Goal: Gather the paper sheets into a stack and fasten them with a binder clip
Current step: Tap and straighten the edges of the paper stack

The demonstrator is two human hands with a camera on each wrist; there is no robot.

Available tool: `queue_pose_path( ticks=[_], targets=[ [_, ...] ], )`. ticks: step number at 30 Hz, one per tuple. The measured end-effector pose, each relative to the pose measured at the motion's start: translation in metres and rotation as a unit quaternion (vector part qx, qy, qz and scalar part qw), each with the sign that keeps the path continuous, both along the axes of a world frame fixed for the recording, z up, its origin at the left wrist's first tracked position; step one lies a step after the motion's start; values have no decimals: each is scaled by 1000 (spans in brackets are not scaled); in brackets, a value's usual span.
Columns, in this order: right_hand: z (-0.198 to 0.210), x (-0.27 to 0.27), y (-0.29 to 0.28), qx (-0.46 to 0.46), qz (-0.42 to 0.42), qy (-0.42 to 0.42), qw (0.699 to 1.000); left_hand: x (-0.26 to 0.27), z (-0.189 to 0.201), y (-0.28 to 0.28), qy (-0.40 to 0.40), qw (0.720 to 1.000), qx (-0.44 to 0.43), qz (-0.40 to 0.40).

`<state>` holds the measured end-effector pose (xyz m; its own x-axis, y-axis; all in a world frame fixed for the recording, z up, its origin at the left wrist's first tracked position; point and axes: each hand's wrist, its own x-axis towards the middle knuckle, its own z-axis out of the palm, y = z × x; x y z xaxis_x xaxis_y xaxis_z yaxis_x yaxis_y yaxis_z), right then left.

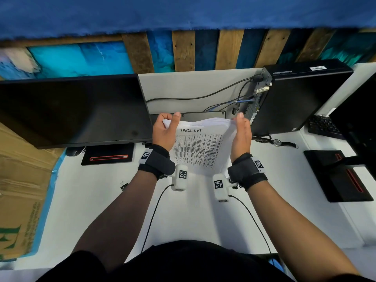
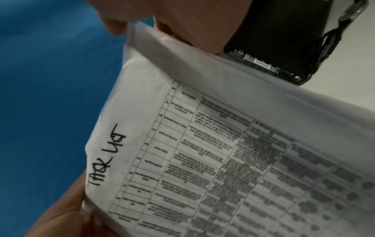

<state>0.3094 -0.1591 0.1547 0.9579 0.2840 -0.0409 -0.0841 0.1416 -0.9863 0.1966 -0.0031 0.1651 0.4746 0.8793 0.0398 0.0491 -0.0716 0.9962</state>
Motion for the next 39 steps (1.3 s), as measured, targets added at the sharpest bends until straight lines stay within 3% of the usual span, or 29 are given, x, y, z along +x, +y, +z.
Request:
queue_pose_path(
  ticks=[5, 9, 13, 16, 20, 23, 26, 28, 30, 31, 33, 36, 39],
  targets=[
    [-19, -4, -16, -69, 130, -64, 987, -2, 0, 15, -21, 1000, -6, -15],
    [-23, -1, -15, -121, 126, -55, 983, -9, 5, 20, -28, 999, -6, -26],
    [-12, 5, -14, -2, 118, -10, 993, -28, 10, 22, -7, 991, 4, -131],
    [-10, 10, -14, 125, 141, 80, 979, -41, -5, 22, 129, 972, 68, -182],
    [-28, 12, -26, 166, 174, 172, 955, -43, -17, 23, 215, 945, 154, -195],
    [-37, 21, -44, 108, 121, 190, 968, -43, -14, 29, 265, 911, 204, -242],
    [-38, 38, -61, -77, 132, 46, 987, -43, -16, 36, 338, 845, 298, -289],
    [-38, 32, -60, -195, 214, -33, 957, -39, -22, 31, 380, 798, 337, -325],
    [-45, 18, -53, -267, 273, -63, 922, -34, -30, 19, 389, 770, 365, -350],
    [-50, 10, -48, -276, 277, -59, 919, -31, -33, 11, 386, 763, 376, -357],
    [-61, 1, -45, -246, 239, -16, 939, -29, -41, -1, 381, 757, 393, -356],
    [-78, -2, -51, -185, 180, 65, 964, -36, -51, -3, 360, 777, 412, -310],
    [-94, 6, -69, -162, 106, 121, 974, -54, -61, 11, 411, 772, 411, -257]
  ],
)
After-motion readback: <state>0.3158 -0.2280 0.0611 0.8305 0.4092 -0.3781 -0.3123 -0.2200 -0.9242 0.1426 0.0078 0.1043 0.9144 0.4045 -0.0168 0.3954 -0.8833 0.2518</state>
